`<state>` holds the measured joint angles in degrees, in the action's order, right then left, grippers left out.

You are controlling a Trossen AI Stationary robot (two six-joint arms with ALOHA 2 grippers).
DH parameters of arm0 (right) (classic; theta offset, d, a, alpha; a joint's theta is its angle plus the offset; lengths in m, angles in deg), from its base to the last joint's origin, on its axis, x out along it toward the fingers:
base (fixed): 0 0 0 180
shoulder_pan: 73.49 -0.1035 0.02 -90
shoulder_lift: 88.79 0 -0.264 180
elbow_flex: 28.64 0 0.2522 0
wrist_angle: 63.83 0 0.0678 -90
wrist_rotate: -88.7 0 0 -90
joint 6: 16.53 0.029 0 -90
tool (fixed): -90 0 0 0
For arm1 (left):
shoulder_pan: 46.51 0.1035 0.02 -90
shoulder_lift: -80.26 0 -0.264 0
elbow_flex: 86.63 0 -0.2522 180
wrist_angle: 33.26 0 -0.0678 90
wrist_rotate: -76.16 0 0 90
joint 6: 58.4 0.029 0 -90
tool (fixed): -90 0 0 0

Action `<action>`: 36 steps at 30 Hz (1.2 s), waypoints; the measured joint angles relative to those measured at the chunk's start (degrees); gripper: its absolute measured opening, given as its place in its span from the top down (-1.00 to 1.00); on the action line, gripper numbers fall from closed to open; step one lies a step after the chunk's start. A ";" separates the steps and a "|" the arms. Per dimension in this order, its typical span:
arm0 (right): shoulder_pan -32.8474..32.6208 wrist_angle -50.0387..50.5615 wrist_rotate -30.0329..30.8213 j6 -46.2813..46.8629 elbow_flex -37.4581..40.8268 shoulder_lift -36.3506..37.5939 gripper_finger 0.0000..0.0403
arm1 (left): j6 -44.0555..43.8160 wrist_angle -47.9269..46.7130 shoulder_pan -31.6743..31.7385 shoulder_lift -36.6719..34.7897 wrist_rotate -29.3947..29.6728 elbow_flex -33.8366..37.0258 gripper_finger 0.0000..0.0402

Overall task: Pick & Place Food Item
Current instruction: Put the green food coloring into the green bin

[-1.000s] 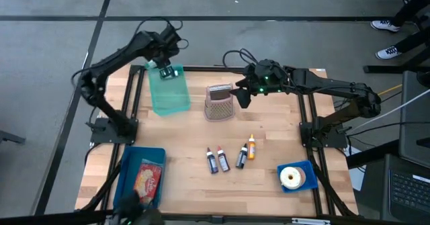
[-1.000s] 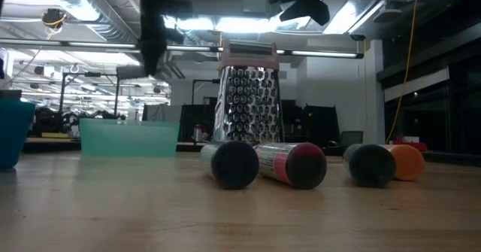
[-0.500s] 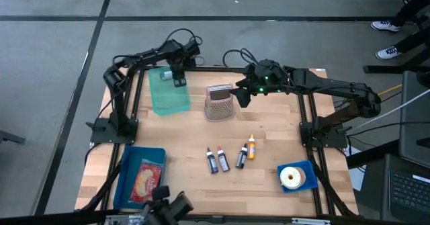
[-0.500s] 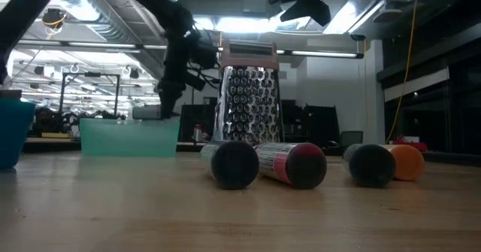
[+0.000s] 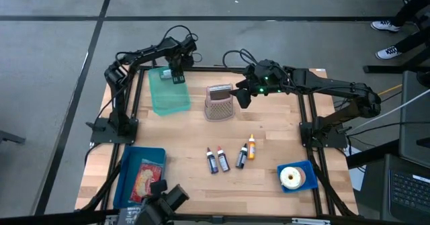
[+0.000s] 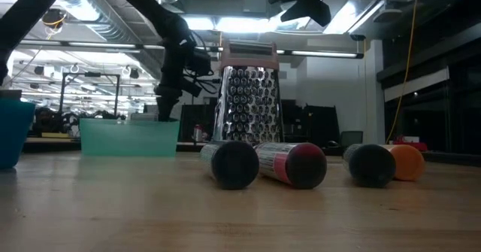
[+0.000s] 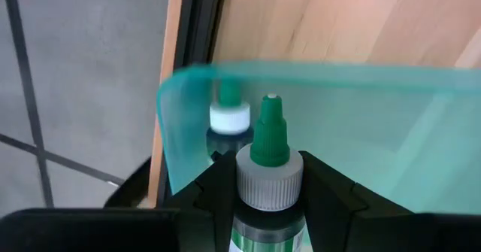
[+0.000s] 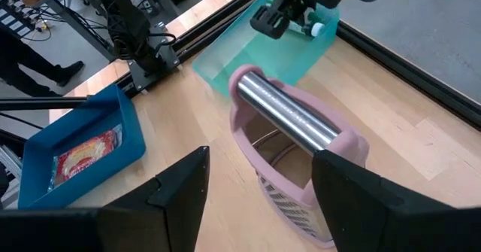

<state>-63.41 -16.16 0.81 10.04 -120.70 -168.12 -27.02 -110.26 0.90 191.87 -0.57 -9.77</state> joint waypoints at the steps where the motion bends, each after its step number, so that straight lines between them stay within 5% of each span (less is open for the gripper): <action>1: 0.00 0.00 0.00 0.00 0.00 0.00 -0.15 | 0.25 -0.65 0.28 0.00 0.02 0.00 0.43; 22: -0.13 0.00 -0.01 0.02 -0.01 0.00 -0.15 | -1.49 -1.31 -0.23 1.22 -1.13 -0.02 0.43; 26: -0.15 0.08 -0.02 0.03 -0.01 0.00 -0.15 | -4.14 -2.06 -0.53 0.75 -5.46 -0.02 0.43; 36: -0.15 1.31 -0.15 -0.10 0.00 0.00 -0.15 | -6.78 -0.44 -1.13 -9.60 -11.40 -0.02 0.43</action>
<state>-63.56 -14.84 0.66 9.94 -120.70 -168.13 -33.81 -110.71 -0.23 182.26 -11.97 -9.79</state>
